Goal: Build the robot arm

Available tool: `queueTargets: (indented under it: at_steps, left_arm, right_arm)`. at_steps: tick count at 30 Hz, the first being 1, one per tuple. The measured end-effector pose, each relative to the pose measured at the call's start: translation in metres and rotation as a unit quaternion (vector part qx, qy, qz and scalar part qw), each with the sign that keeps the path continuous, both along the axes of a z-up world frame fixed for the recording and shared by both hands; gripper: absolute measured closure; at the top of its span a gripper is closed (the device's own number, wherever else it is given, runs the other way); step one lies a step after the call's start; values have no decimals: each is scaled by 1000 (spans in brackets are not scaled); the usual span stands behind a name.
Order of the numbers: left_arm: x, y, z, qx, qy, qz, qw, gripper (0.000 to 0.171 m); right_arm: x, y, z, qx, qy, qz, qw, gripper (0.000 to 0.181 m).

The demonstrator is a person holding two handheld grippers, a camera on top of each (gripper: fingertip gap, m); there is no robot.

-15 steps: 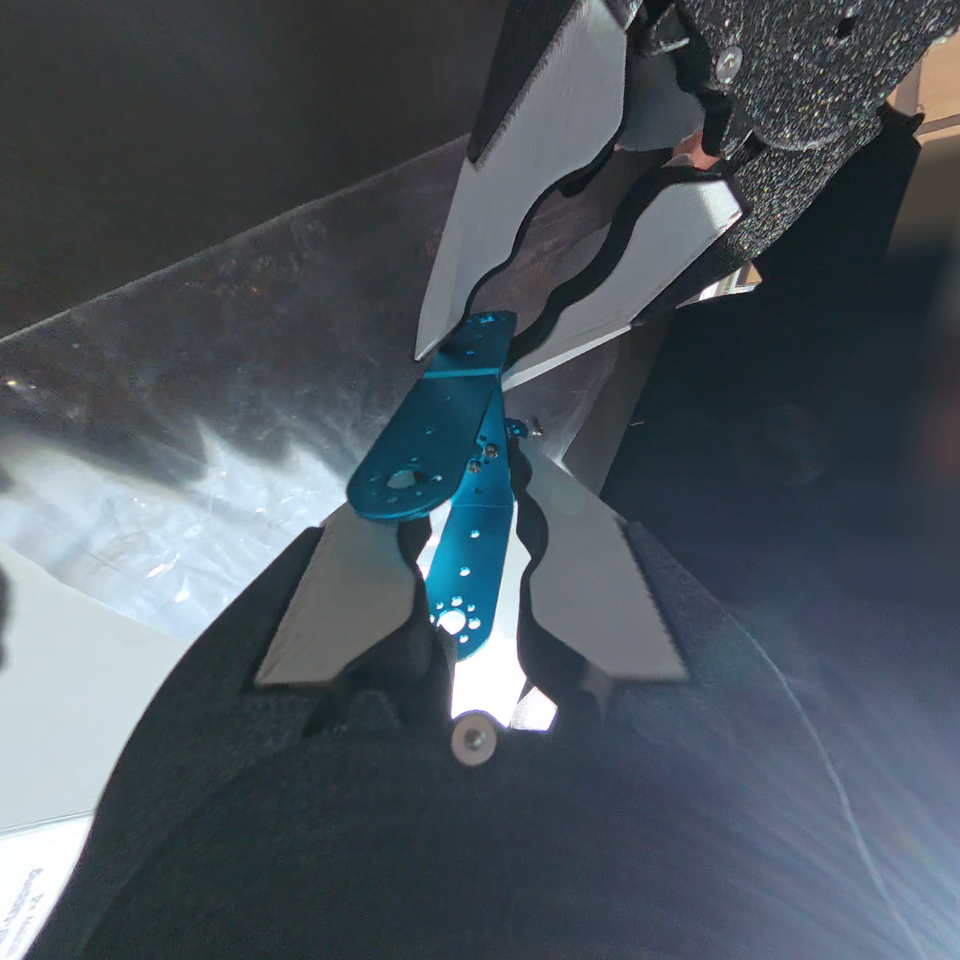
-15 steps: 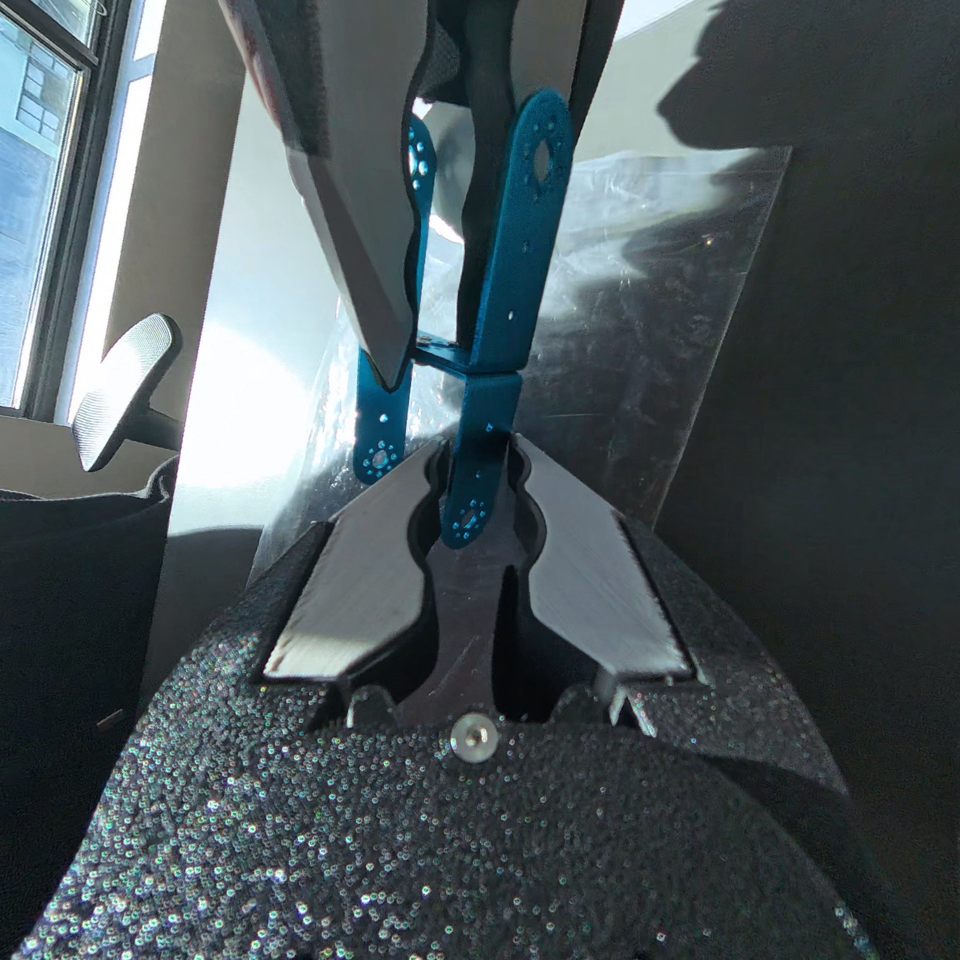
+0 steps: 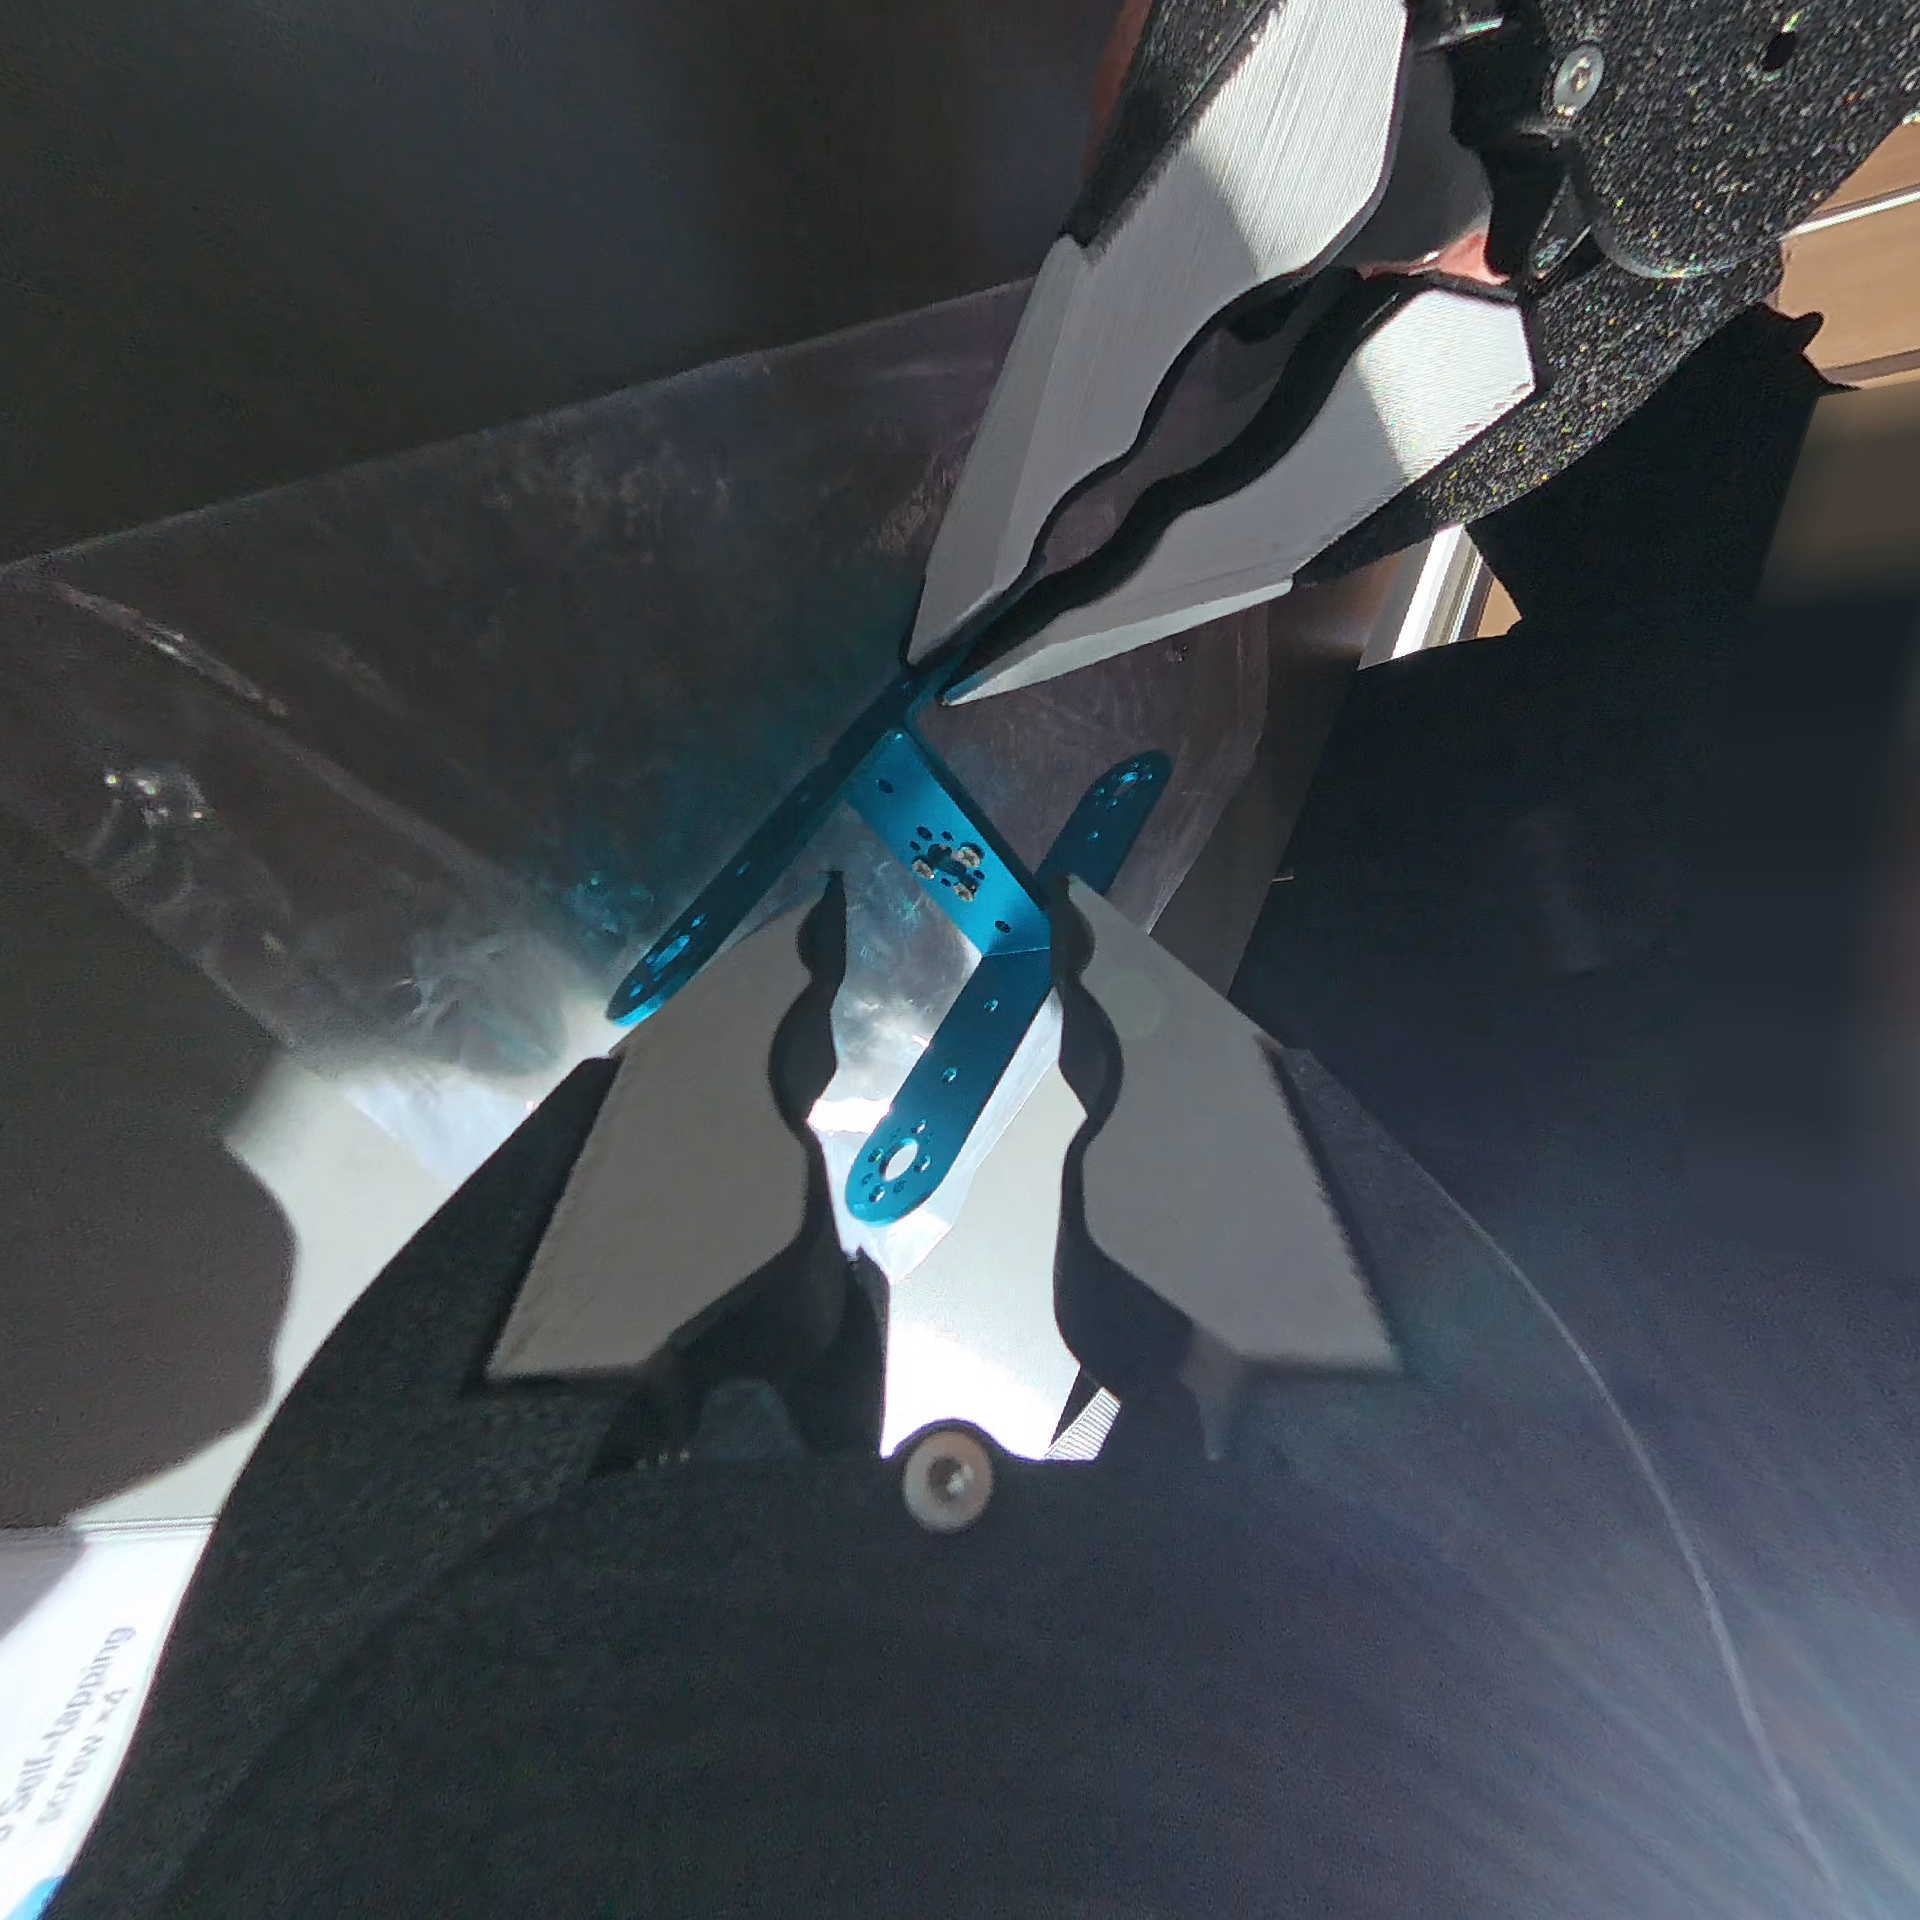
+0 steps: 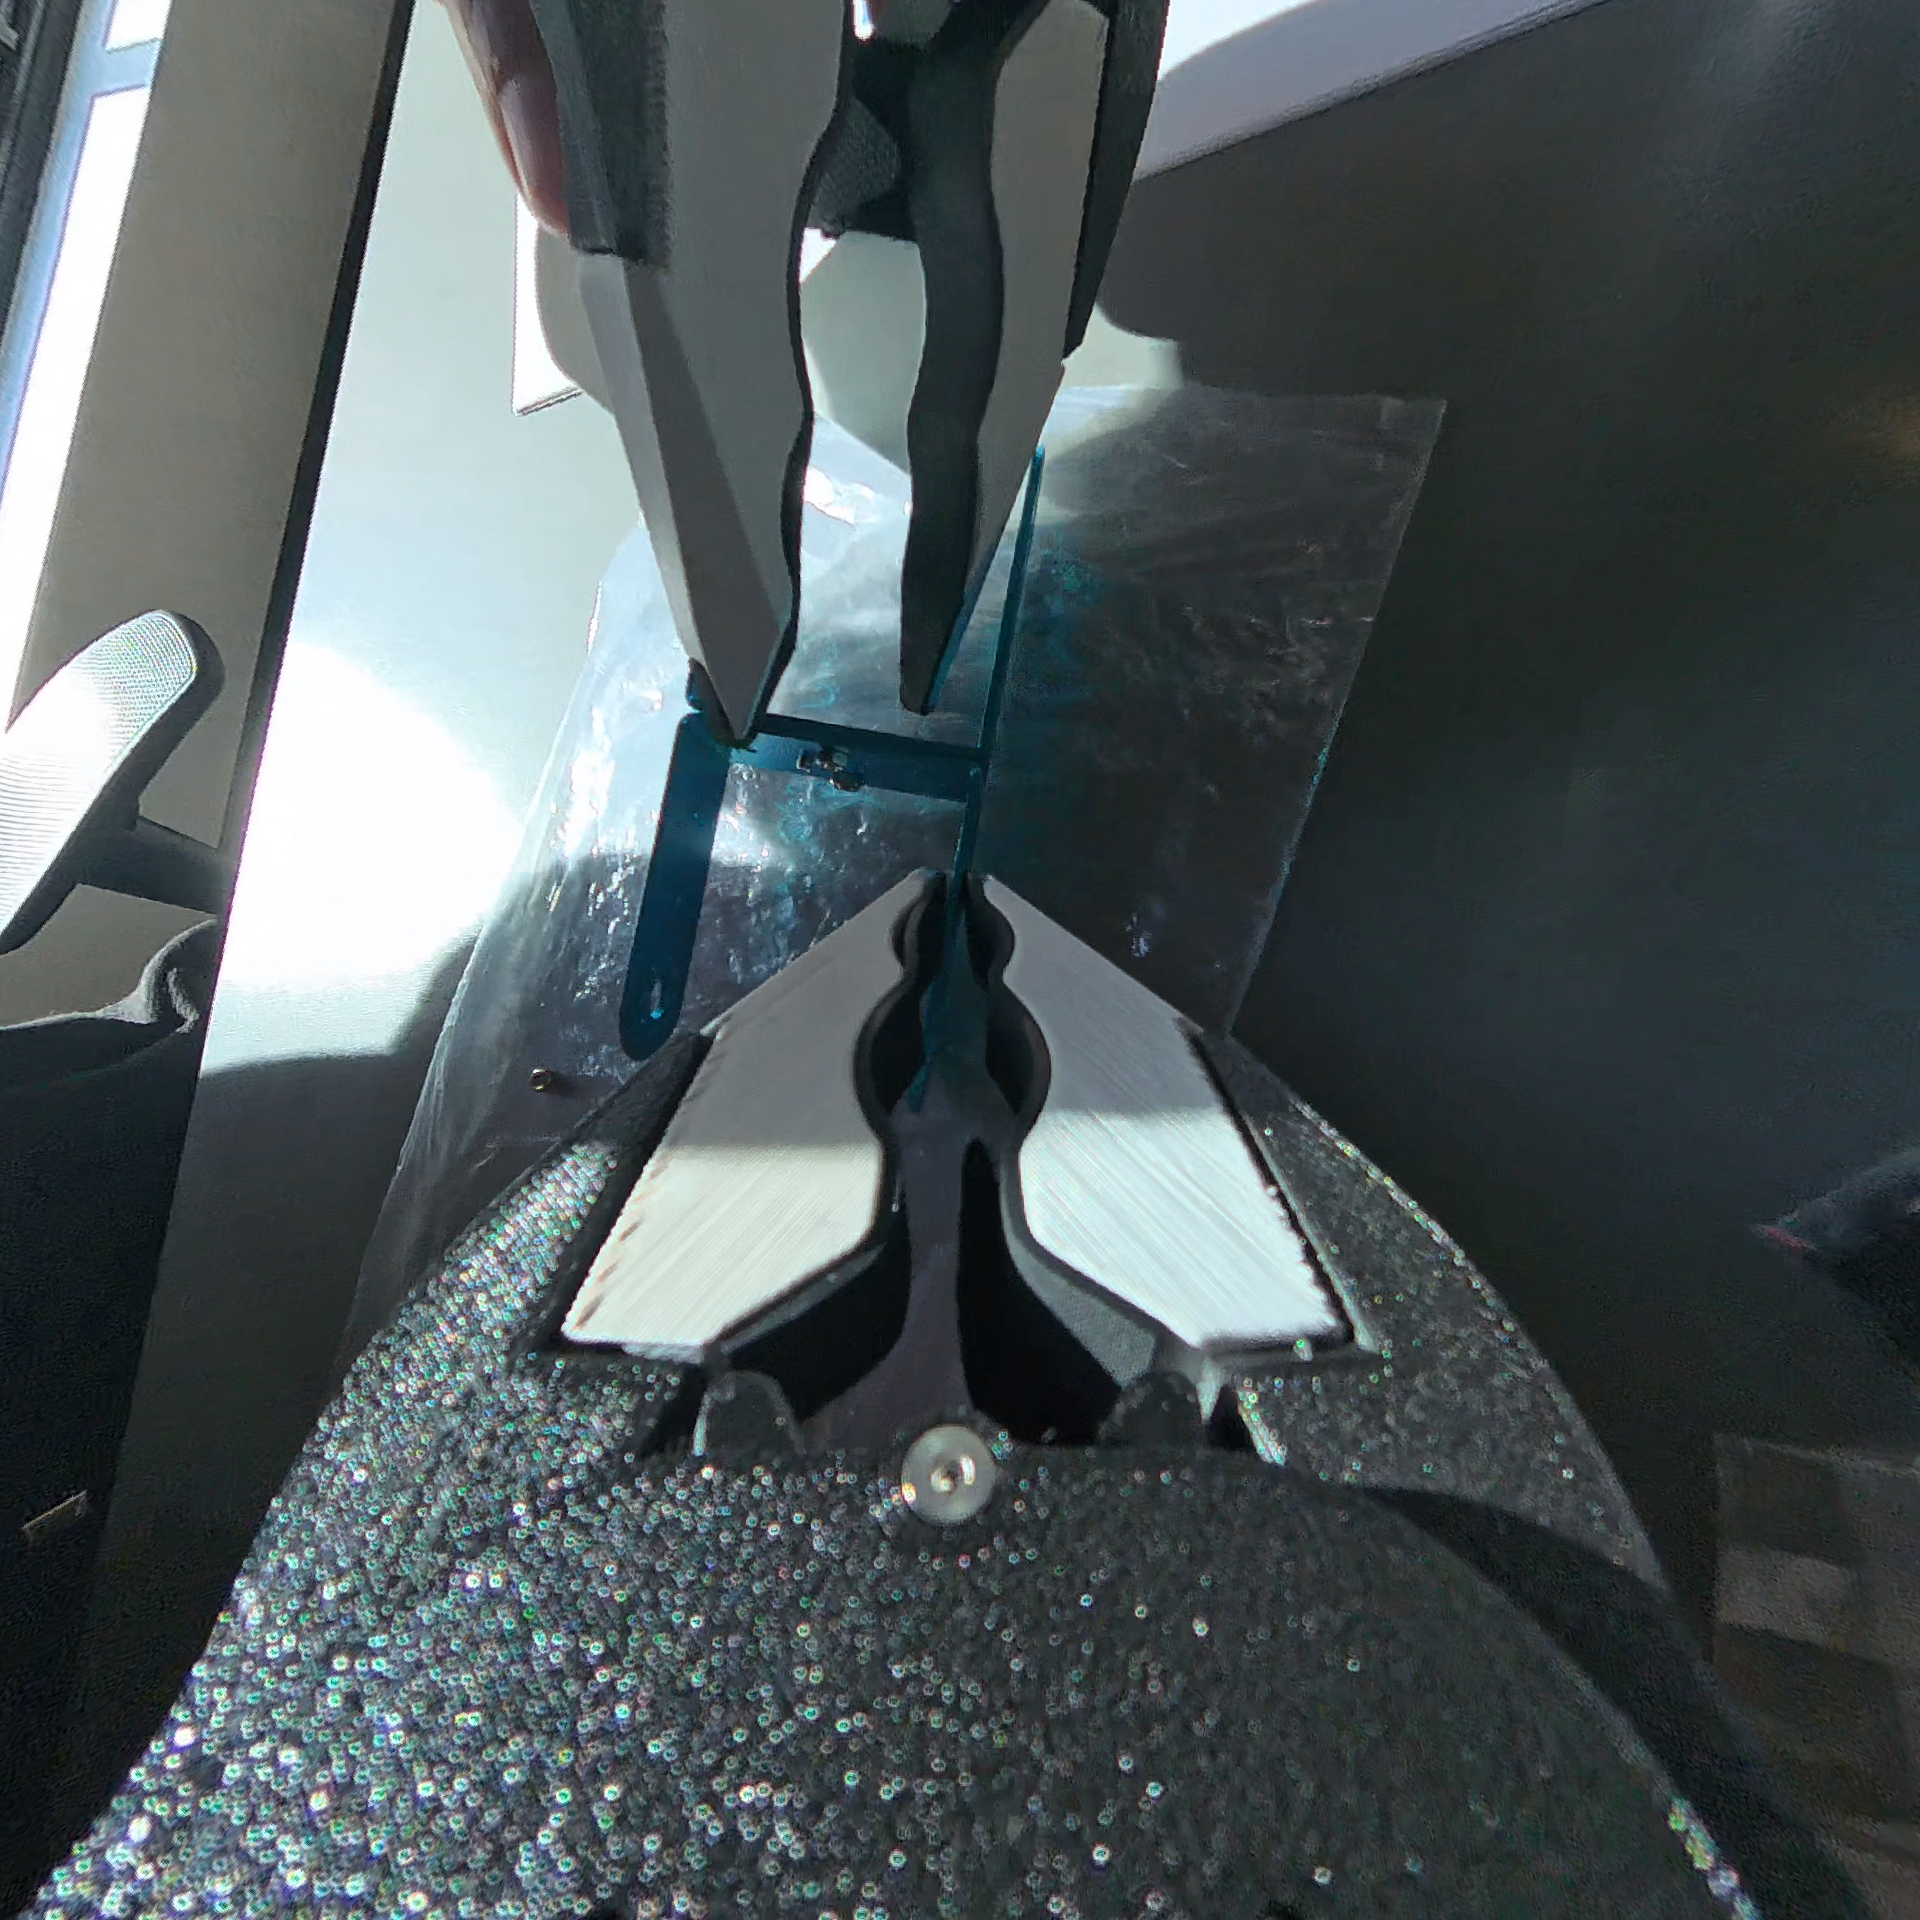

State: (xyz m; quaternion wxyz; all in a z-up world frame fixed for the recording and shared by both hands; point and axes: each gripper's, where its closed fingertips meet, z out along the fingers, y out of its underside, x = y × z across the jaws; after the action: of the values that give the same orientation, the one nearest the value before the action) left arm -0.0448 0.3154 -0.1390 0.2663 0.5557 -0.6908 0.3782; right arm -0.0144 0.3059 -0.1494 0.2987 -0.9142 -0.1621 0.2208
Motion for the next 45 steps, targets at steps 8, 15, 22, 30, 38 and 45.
queueTargets:
  at_steps: [8,15,22,30,38,45]
  left_arm:
    - [-9,8,1,-3,-9,14,1000,133]
    - [-17,18,12,-17,-46,31,998,133]
    - [-43,46,42,0,-131,68,989,133]
    - [-74,38,45,183,-337,89,919,134]
    - [-51,35,-4,312,-349,50,882,146]
    - [-58,37,-21,320,-345,46,881,160]
  right_arm:
    - [4,1,0,8,-28,-2,1000,180]
    - [9,5,0,28,-75,34,996,178]
    - [19,8,1,35,-99,61,993,172]
    - [-32,-55,64,96,-44,200,974,150]
    - [-72,-86,-1,-16,-144,287,947,161]
    - [-11,-113,3,-38,-162,141,976,164]
